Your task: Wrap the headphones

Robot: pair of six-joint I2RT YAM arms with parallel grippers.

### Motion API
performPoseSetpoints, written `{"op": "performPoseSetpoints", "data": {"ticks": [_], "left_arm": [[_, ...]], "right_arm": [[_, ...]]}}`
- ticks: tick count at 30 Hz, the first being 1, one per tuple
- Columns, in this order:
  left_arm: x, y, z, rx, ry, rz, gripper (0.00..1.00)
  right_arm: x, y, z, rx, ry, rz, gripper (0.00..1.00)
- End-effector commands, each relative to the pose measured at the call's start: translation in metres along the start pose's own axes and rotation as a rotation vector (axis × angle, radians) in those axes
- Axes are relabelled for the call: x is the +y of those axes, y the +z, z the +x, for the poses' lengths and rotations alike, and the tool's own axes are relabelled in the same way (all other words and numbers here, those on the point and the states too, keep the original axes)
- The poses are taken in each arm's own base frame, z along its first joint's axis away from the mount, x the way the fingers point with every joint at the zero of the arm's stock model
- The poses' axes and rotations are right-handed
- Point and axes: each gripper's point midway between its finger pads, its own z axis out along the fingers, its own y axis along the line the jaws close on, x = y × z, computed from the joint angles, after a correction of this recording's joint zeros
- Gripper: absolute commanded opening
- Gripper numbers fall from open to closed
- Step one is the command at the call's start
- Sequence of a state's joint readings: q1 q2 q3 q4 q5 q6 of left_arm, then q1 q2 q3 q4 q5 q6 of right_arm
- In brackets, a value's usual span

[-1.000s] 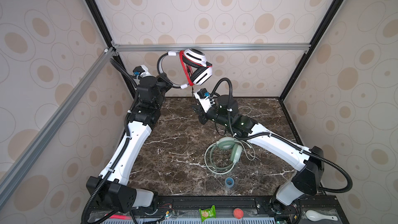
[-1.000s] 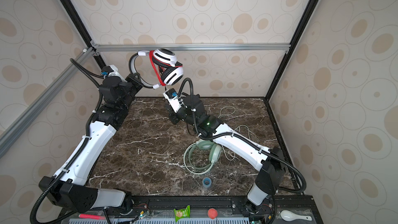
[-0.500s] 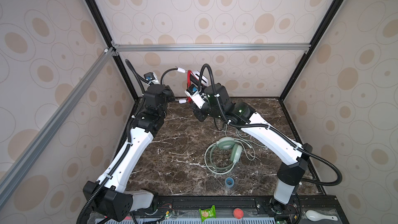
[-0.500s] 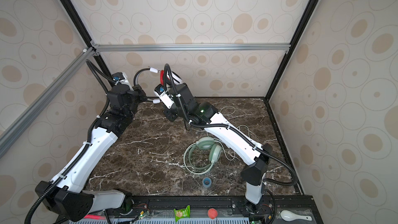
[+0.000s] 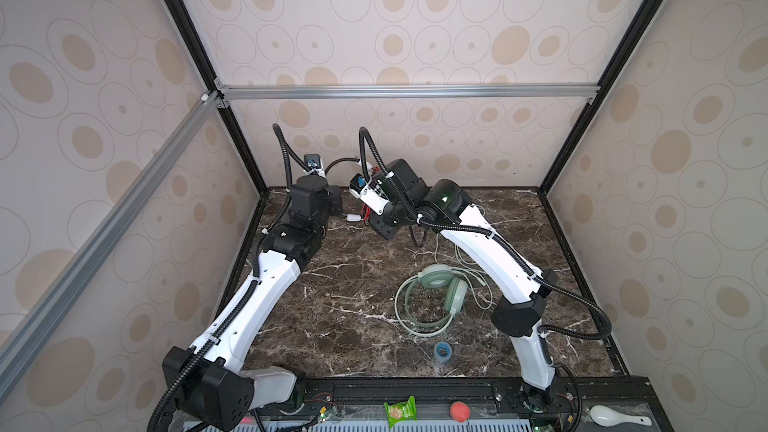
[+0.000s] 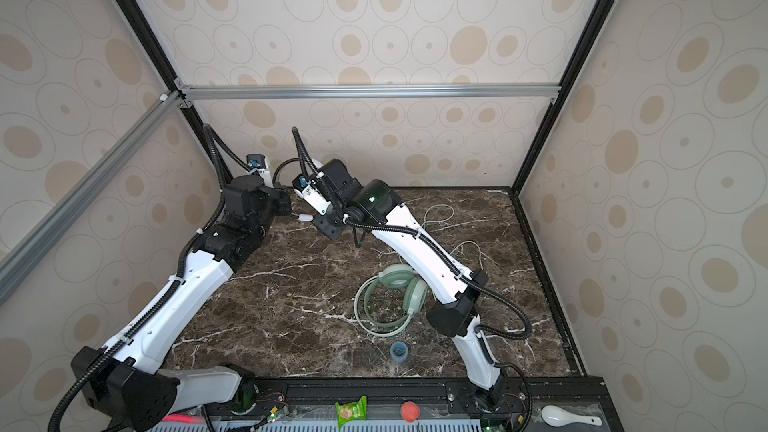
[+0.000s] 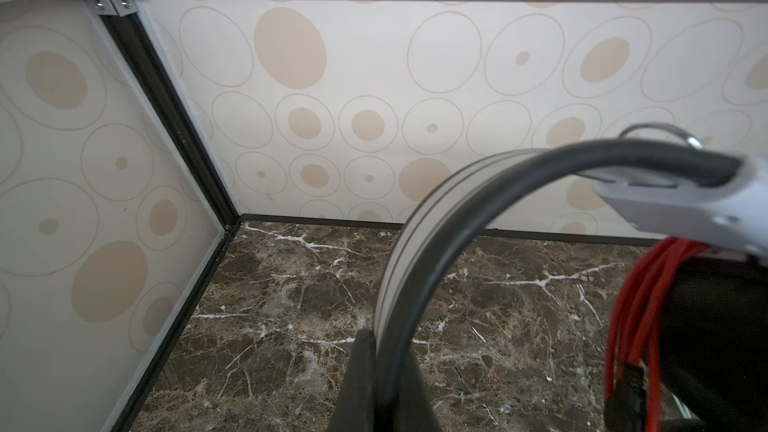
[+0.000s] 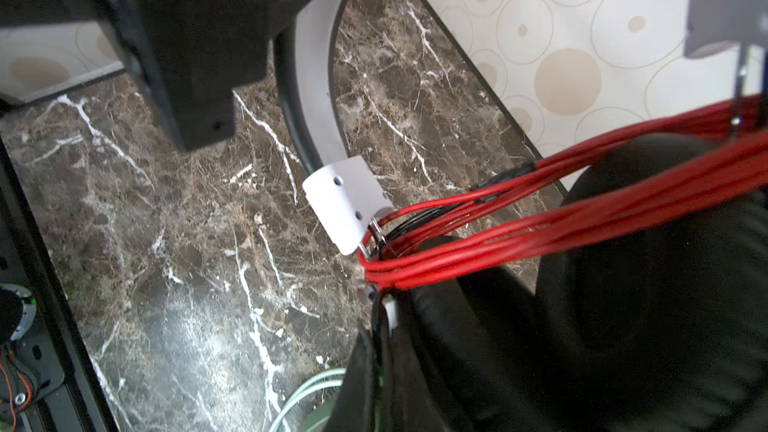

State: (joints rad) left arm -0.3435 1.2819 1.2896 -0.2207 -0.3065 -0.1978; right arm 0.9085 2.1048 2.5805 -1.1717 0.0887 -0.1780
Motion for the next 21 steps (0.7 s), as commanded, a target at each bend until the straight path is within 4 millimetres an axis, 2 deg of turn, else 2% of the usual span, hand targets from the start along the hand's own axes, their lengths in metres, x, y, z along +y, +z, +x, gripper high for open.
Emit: {"op": "performPoseSetpoints", "data": {"ticks": [1,6,12,15,18,19,21], "left_arm": [[-0.008,-0.011,0.004,0.013,0.087,0.076,0.0],[-0.021,-0.008,0.029,0.076,0.071,0.155,0.0],[-0.019,0.0,0.053,0.144,0.019,0.19,0.0],[-0.021,0.003,0.069,0.177,-0.001,0.208,0.0],[-0.02,0.008,0.092,0.231,-0.025,0.217,0.0],[-0.02,0.01,0.102,0.252,-0.033,0.217,0.0],[-0.019,0.014,0.12,0.286,-0.048,0.215,0.0]], "right_arm": [[-0.024,-0.02,-0.002,-0.011,-0.058,0.088,0.0],[-0.034,-0.006,0.017,0.077,-0.11,0.15,0.0],[-0.039,0.002,0.032,0.118,-0.09,0.174,0.0],[-0.035,0.015,0.043,0.138,-0.059,0.141,0.0],[-0.035,0.027,0.054,0.165,-0.036,0.133,0.0],[-0.034,0.038,0.067,0.201,-0.021,0.119,0.0],[-0.035,0.049,0.079,0.222,0.008,0.096,0.0]]}}
